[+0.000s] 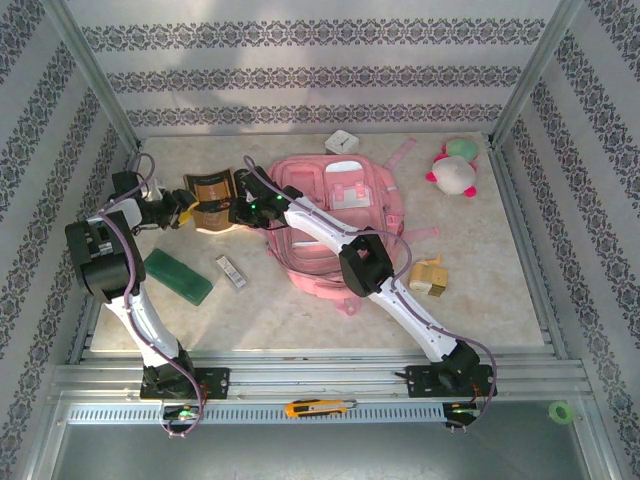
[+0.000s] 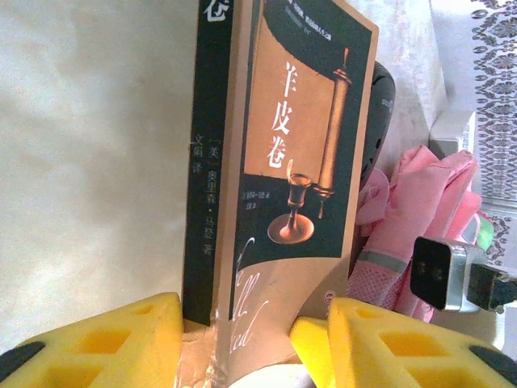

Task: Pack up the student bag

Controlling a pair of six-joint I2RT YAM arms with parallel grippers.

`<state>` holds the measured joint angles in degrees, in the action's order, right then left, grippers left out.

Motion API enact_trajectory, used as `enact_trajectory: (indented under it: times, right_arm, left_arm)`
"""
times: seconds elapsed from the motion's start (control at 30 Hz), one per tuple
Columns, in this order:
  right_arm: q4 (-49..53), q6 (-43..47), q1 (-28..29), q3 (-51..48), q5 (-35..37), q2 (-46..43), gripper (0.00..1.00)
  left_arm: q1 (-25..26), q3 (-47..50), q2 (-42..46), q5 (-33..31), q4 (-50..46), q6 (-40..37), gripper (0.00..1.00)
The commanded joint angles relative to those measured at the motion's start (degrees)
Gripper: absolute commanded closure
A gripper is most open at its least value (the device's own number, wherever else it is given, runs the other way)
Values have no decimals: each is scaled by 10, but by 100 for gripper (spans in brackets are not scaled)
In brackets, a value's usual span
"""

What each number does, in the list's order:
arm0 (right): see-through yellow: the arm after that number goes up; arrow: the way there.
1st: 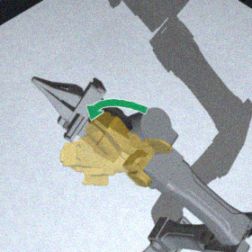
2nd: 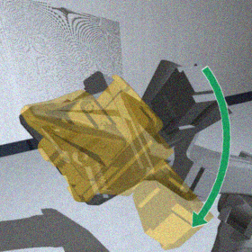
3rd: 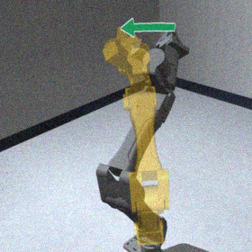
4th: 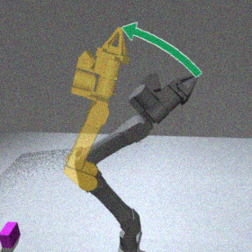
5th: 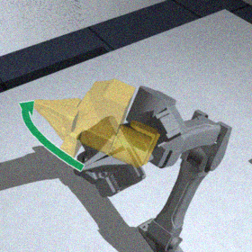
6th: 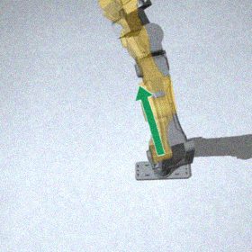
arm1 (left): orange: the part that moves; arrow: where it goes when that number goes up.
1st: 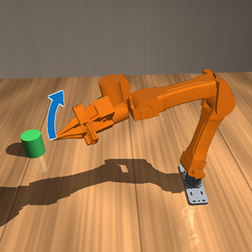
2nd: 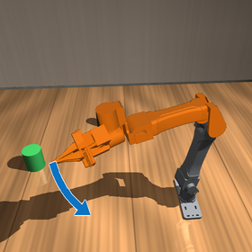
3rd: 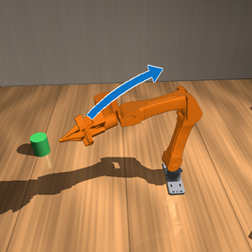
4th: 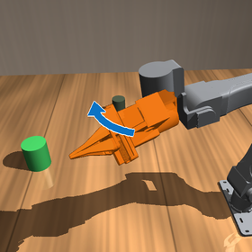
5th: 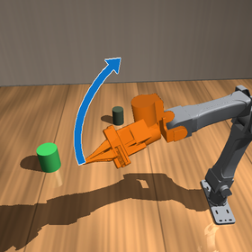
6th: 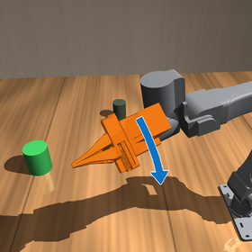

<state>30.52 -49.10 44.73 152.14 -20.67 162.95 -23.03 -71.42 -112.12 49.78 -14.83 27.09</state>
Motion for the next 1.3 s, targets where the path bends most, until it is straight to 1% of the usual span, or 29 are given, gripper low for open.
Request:
enact_trajectory:
  times: [0.0, 0.13, 0.2, 0.37, 0.43, 0.5, 0.53, 0.57, 0.63, 0.73, 0.83, 0.9, 1.0, 1.13, 1.2, 1.27]
  right_arm:
    - [-3, -3, 18, 8, -31, 31, 74]
    - [-10, -5, 18, 7, -36, 30, 74]
    - [-12, -7, 17, 8, -37, 31, 74]
    - [-16, -6, 16, 9, -47, 31, 74]
    - [-13, -3, 16, 7, -48, 28, 74]
    - [-14, -2, 15, 6, -47, 27, 74]
    - [-15, -3, 15, 5, -49, 27, 74]
    - [-15, -3, 14, 6, -49, 27, 74]
    - [-13, -4, 12, 5, -49, 24, 74]
    - [-10, 1, 11, 3, -47, 14, 73]
    - [-11, 8, 10, 0, -40, -4, 67]
    - [-9, 13, 10, -3, -36, -19, 60]
    - [-8, 23, 10, -19, -27, -57, 54]
    - [-6, 42, 12, -56, -3, -128, 50]
    - [-1, 55, 15, -81, 6, -168, 47]
    - [6, 73, 21, -113, 19, -214, 45]
  left_arm:
    - [47, 15, 10, 54, -20, 8, 51]
    - [55, 24, 4, 70, 15, 30, 50]
    - [67, 27, 4, 82, 30, 39, 50]
    - [85, 32, 11, 64, 17, 38, 50]
    - [86, 41, 13, 70, 28, 41, 50]
    - [86, 58, 14, 84, 54, 62, 51]
    - [85, 64, 18, 79, 55, 63, 52]
    - [85, 65, 23, 58, 38, 52, 54]
    - [85, 56, 34, -2, -15, 15, 61]
    - [85, 33, 43, -64, -74, -21, 77]
    - [86, 18, 58, -121, -104, -45, 92]
    - [85, 13, 72, -146, -114, -55, 97]
    - [85, 6, 108, -189, -142, -80, 100]
    - [85, 0, 175, -238, -186, -122, 99]
    - [85, 2, 210, -233, -195, -135, 99]
    - [86, 15, 254, -196, -185, -148, 99]
